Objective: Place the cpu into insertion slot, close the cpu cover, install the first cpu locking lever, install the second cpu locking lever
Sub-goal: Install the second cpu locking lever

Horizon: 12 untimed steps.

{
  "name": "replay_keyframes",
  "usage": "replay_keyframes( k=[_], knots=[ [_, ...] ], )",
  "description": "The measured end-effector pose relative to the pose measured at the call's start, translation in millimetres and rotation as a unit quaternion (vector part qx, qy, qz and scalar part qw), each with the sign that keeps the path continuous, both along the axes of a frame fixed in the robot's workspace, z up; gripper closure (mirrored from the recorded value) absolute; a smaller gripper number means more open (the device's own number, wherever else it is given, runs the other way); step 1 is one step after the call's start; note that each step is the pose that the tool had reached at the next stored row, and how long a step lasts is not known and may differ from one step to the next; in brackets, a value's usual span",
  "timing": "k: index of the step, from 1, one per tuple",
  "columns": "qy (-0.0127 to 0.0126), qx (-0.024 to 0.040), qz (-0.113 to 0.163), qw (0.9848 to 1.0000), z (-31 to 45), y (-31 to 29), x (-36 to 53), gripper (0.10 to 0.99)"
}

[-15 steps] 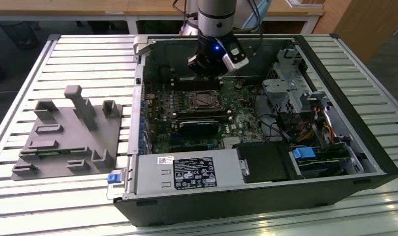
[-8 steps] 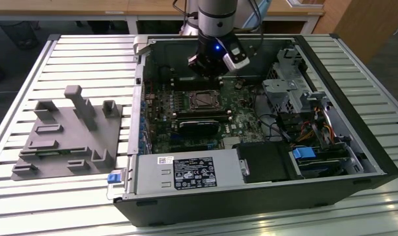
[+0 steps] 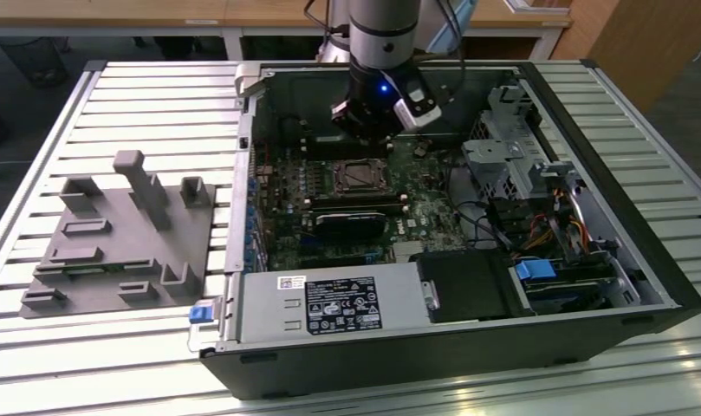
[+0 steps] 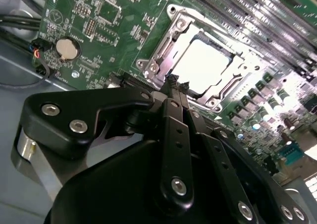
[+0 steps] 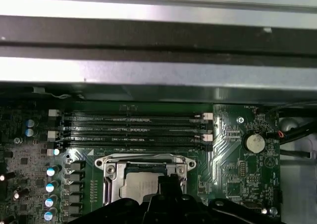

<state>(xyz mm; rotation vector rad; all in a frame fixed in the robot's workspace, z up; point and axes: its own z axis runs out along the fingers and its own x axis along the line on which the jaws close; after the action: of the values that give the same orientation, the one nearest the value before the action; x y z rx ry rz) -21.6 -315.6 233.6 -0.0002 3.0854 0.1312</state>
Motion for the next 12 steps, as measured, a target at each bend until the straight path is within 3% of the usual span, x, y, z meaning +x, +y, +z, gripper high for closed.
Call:
replay_keyframes(
  k=[4, 12],
  knots=[
    [0.0, 0.0, 0.0, 1.0, 0.0, -4.3, 0.0, 0.961],
    [0.0002, -0.0001, 0.0, 1.0, 5.5, -5.2, 0.0, 0.961]
  ],
)
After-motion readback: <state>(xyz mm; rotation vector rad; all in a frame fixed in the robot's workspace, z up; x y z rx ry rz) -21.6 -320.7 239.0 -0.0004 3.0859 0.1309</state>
